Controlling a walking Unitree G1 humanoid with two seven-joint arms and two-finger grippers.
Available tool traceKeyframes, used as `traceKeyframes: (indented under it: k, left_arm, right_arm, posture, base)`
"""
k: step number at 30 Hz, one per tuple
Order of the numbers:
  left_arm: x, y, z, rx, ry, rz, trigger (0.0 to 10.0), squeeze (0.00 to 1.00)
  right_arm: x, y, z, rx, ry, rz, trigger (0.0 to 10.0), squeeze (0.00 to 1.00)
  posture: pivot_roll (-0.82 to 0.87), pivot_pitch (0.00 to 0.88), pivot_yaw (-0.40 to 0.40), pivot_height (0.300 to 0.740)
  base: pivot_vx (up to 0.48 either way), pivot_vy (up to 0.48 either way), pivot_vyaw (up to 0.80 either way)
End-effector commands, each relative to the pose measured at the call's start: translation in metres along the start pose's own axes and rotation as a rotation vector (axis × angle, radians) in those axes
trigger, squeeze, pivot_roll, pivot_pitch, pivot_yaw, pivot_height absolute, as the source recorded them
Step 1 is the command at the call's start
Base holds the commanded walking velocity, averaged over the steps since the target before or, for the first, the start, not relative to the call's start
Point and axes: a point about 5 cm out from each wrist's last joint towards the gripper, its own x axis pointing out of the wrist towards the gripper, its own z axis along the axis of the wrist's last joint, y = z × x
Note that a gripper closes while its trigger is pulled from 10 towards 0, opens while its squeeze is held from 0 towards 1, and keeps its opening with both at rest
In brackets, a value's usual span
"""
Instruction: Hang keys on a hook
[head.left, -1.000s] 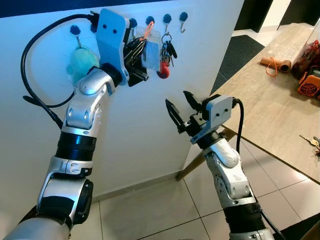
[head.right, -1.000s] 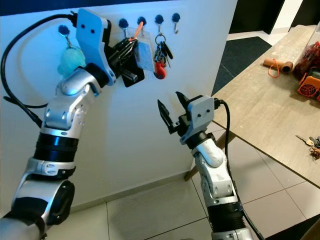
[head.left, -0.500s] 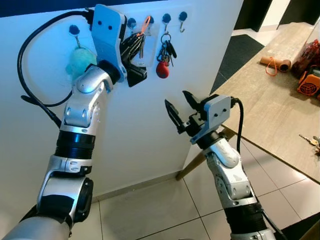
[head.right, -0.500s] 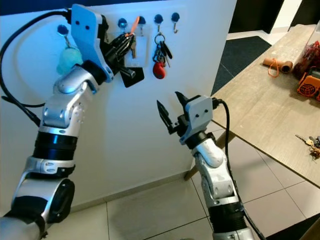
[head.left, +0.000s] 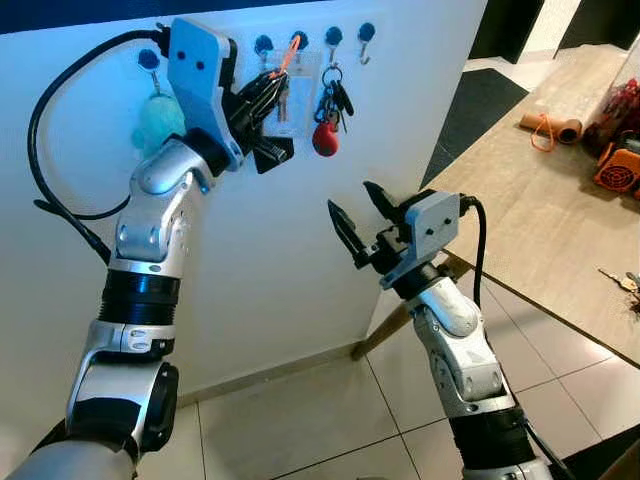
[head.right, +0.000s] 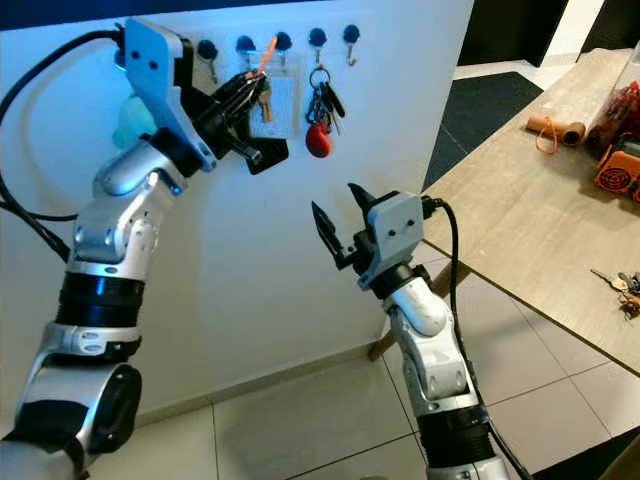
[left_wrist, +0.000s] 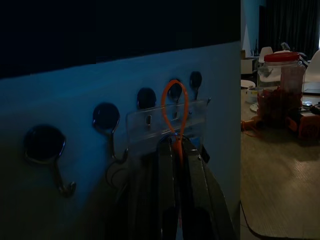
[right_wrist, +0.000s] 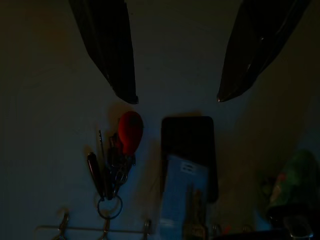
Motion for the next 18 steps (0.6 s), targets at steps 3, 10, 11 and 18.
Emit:
traceKeyframes:
  k: [3, 10, 11, 18]
  left_arm:
    - [-0.0015, -0.0016, 0.0033, 0.0, -0.026, -0.007, 10.0, 0.0]
    - [0.0014, -0.0055, 0.0053, -0.006, -0.047, -0.009, 10.0, 0.0]
    - [0.0018, -0.0059, 0.0056, -0.007, -0.049, -0.008, 10.0, 0.0]
    - [0.0057, -0.008, 0.0078, -0.012, -0.065, 0.012, 10.0, 0.0]
  right_arm:
    - [-0.0012, 0.0021, 0.0001, 0.005, 0.007, 0.005, 10.0, 0.0]
    - [-0.0004, 0.0028, 0.0006, 0.008, 0.002, 0.005, 10.0, 0.0]
    - [-0.0004, 0.0029, 0.0008, 0.008, 0.001, 0.005, 10.0, 0.0]
    - [0.0001, 0.0042, 0.0013, 0.018, -0.003, 0.004, 10.0, 0.0]
  posture:
    - [0.02, 0.06, -0.013, 0.74]
    - [0.02, 0.054, -0.008, 0.74]
    - [0.02, 0.054, -0.008, 0.74]
    - [0.02, 0.044, -0.005, 0.74]
  base:
    - [0.0, 0.0, 0.0]
    - [0.0, 0.0, 0.0]
    - [0.0, 0.0, 0.0]
    - [0.0, 0.0, 0.0]
